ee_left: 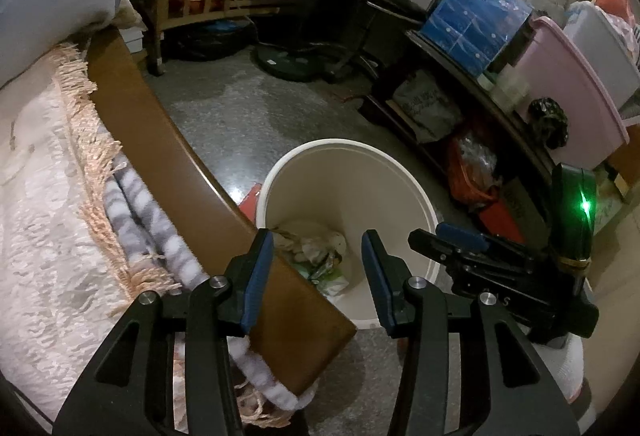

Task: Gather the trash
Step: 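Move both tools back over the remaining trash on the bed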

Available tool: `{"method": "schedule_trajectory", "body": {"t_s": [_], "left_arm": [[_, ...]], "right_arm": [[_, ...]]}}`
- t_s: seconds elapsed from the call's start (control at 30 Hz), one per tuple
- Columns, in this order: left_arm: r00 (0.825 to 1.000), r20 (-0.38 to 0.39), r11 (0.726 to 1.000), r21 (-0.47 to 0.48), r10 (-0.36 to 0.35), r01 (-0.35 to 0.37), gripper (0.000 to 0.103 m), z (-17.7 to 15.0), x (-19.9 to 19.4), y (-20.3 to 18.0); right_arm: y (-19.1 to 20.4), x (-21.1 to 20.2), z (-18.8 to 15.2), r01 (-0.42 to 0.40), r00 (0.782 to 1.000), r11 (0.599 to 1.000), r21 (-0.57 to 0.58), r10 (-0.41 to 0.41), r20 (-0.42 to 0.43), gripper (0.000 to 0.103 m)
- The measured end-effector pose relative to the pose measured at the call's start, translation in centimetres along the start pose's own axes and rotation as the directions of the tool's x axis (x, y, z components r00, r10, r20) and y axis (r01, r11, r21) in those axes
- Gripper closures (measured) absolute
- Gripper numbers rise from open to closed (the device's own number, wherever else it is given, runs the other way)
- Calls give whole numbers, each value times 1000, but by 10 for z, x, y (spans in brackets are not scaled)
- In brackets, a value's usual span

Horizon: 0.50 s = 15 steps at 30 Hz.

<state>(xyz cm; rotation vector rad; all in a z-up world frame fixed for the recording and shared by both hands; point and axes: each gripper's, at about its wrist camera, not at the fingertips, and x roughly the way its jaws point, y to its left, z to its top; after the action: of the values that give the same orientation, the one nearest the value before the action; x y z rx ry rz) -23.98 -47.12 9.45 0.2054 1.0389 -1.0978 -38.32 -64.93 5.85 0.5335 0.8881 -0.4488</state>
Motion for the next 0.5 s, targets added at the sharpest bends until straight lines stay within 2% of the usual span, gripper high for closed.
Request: {"method": "schedule_trajectory", "body": {"t_s": [0.17, 0.5], "left_arm": [[1000, 16, 1000, -14, 19, -19, 59, 0, -11, 12], [991, 45, 989, -78, 126, -122, 59, -9, -46, 59]], "right_arm": [[13, -1, 1, -8, 1000, 1000, -22, 8, 0, 51], [63, 2, 4, -56, 998, 993, -107, 55, -13, 46]]}}
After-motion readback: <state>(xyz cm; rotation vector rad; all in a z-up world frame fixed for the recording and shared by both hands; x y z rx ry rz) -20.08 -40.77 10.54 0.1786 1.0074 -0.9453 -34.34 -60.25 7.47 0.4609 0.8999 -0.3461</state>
